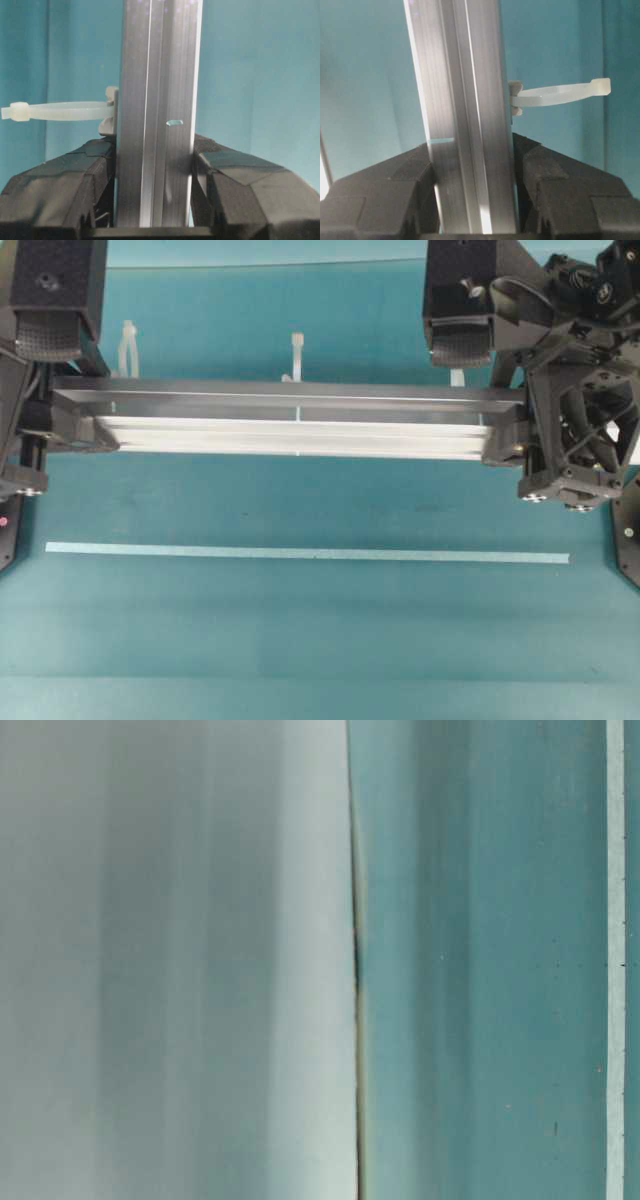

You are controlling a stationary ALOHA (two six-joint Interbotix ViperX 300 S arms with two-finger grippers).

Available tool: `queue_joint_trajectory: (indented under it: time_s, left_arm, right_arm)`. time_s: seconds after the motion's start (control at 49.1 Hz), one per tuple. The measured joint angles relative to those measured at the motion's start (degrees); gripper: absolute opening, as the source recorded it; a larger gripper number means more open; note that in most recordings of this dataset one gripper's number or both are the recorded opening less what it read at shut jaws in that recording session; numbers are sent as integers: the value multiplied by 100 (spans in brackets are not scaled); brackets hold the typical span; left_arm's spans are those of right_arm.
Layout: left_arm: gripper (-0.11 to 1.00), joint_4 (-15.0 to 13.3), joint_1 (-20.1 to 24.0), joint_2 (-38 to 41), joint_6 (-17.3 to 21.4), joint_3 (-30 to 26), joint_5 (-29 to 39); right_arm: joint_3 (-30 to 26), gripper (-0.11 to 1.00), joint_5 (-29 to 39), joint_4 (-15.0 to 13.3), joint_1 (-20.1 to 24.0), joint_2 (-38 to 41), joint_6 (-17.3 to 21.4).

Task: Lift the large metal rail with both hands.
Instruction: 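Lower the held rail back onto the table with both grippers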

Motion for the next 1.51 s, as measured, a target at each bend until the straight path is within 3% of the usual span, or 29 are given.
queue_joint_trajectory:
  time_s: [0.795,1.121,1.508]
  left_arm:
    - [35,0,18,26,0,88,26]
    - [35,18,35,35,0,1397,-642]
    - [35,18,176,18,0,2848,-1846]
  right_arm:
    - [193,39,-18,0,0,-26,-9]
    - [1547,39,-563,0,35,-26,-97]
    - [2848,39,-1881,-18,-123,-79,-457]
